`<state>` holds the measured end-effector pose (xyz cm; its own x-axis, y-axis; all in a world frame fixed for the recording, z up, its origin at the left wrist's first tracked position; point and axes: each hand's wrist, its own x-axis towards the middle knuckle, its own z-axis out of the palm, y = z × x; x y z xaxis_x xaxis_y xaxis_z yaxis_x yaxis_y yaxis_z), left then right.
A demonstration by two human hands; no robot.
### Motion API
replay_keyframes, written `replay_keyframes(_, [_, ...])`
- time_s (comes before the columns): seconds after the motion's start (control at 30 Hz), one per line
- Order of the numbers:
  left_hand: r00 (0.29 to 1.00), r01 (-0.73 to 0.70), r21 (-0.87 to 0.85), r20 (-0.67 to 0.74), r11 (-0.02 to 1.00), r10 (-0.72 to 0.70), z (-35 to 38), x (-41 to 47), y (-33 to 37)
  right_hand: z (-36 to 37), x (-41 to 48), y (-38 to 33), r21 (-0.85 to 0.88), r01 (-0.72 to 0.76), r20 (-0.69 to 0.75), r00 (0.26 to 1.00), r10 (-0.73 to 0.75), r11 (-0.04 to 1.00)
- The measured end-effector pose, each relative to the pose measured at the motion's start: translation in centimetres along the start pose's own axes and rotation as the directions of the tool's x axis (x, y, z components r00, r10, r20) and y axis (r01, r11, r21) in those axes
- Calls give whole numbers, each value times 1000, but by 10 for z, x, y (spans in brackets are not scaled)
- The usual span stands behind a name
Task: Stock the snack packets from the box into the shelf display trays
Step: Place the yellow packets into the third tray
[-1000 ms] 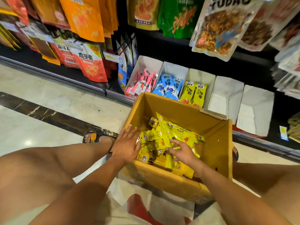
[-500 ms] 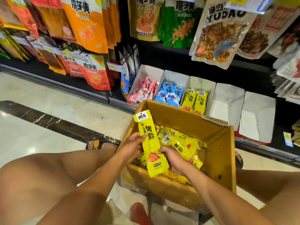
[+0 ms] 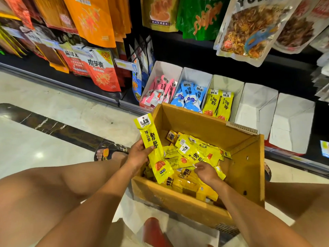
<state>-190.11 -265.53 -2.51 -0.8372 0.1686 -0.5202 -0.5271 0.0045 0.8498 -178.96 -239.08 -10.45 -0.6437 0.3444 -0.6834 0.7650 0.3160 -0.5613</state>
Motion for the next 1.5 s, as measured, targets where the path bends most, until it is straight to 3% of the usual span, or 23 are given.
replay_keyframes(0.1, [999,6,42,50,999,-8,12,5,-7,-9,10,13,-164,-18,-68,998,7,986])
replay_keyframes(0.37, [999,3,99,53,995,-9,24,25,-24,-21,51,21,-382,-76,-119,992,32,921])
replay_keyframes(0.6, [995,68,138,62,988,-77,23,39,-35,-23,78,24,-479,-94,-101,994,52,873])
replay_keyframes(0.77, [990,101,182,75,978,-116,24,40,-37,-23,86,27,-467,-137,-129,988,85,874])
replay_keyframes(1.17, [993,36,247,100,968,-62,35,32,-23,-40,60,24,-539,-114,-240,971,-22,835])
replay_keyframes(1.3, [995,4,276,97,961,-32,47,24,-11,-51,48,15,-413,-61,-220,975,-34,909])
replay_keyframes(1.5, [990,-79,305,133,949,40,77,4,16,-77,17,-20,-205,171,-235,947,-217,964])
